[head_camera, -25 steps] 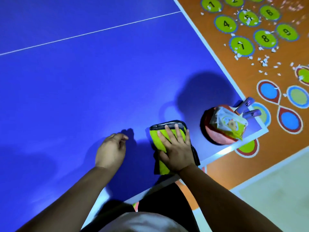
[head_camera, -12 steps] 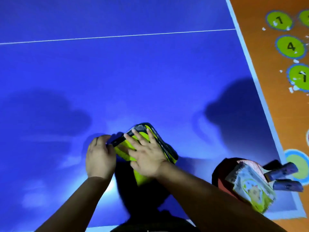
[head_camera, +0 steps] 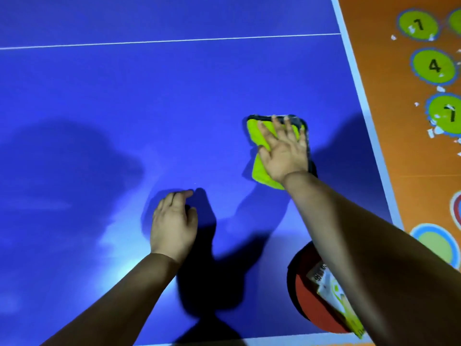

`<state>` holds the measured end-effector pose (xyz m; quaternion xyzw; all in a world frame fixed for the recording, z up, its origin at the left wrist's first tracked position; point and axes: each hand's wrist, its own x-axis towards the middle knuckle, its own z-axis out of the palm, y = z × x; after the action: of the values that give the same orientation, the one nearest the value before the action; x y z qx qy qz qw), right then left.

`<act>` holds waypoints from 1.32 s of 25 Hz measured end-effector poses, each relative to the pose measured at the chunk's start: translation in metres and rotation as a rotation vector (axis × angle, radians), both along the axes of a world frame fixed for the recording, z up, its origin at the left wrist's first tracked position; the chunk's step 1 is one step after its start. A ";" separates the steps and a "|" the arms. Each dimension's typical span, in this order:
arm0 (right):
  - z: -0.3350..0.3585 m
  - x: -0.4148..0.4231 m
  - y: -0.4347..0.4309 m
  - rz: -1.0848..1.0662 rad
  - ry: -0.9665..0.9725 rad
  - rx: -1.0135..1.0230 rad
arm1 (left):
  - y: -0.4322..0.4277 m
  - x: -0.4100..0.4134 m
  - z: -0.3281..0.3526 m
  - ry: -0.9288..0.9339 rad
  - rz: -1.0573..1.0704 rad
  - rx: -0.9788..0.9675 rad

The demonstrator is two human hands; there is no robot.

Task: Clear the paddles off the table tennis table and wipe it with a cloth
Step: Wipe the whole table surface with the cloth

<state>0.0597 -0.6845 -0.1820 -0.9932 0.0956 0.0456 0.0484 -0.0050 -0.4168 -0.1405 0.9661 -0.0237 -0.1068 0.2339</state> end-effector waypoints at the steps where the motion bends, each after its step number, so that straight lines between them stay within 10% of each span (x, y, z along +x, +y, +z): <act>1: 0.000 -0.004 -0.019 -0.053 -0.024 0.006 | -0.008 -0.001 -0.001 -0.010 -0.029 -0.014; 13: 0.018 -0.083 -0.048 -0.707 0.125 0.115 | 0.000 -0.013 0.010 -0.041 -0.240 -0.071; 33: 0.026 -0.071 0.339 -0.329 0.163 0.161 | 0.203 0.071 0.048 -0.100 -0.288 -0.097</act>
<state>-0.0111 -0.3451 -0.1558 -0.9501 0.2564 0.1248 0.1266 0.0663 -0.2140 -0.0926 0.9444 -0.1787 -0.0900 0.2608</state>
